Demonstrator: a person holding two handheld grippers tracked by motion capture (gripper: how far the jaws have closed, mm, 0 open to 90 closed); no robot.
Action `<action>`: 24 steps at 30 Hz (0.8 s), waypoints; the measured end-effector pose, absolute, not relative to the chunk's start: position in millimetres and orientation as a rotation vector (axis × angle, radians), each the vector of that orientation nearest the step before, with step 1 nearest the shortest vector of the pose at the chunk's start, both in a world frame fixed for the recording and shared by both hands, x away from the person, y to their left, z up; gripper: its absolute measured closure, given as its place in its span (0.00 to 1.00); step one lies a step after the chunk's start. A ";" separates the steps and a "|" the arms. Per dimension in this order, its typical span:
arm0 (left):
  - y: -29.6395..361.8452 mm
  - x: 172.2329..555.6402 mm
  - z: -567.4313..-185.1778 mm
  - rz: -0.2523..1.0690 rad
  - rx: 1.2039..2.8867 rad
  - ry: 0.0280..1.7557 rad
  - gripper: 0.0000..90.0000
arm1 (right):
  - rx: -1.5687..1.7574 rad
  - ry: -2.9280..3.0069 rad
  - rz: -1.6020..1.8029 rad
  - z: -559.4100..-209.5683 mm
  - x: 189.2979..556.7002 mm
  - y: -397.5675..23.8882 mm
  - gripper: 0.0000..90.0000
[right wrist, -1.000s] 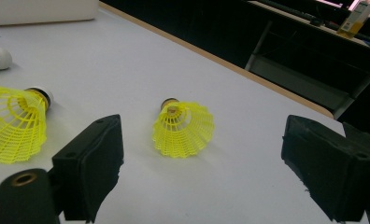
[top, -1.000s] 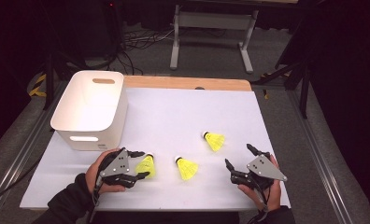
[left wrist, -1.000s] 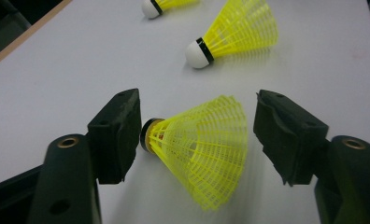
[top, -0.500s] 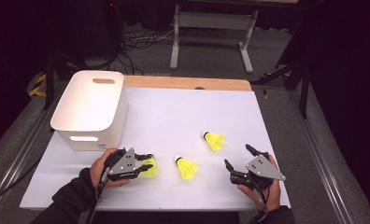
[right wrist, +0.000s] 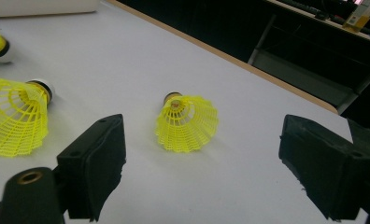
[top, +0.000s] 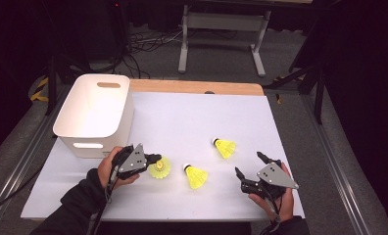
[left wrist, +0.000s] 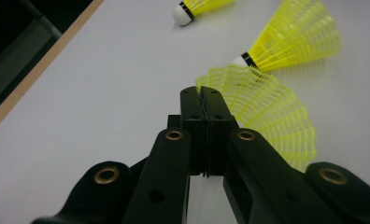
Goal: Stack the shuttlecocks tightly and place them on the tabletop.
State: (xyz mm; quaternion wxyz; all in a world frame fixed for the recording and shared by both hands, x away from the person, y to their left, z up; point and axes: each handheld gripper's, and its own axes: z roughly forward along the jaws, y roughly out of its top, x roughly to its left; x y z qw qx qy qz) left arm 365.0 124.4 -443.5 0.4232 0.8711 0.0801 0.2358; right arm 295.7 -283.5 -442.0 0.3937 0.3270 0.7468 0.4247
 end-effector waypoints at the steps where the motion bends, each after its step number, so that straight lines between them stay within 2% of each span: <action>1: 122.7 367.7 -440.9 0.603 2.177 0.221 0.99 | 0.833 1.894 1.081 -441.9 295.6 -283.6 0.17; 5: 115.5 379.8 -431.2 0.629 2.175 0.307 0.99 | 0.843 1.894 1.086 -442.3 296.2 -285.1 0.17; 9: 104.1 392.3 -425.9 0.713 2.228 0.386 0.99 | 0.853 1.897 1.090 -442.8 297.1 -286.1 0.17; 16: 90.6 419.6 -417.1 0.711 2.285 0.531 0.99 | 0.864 1.915 1.095 -444.3 298.8 -286.5 0.17; 24: 73.2 436.9 -417.5 0.749 2.431 0.569 0.99 | 0.867 1.931 1.094 -446.0 300.0 -287.1 0.17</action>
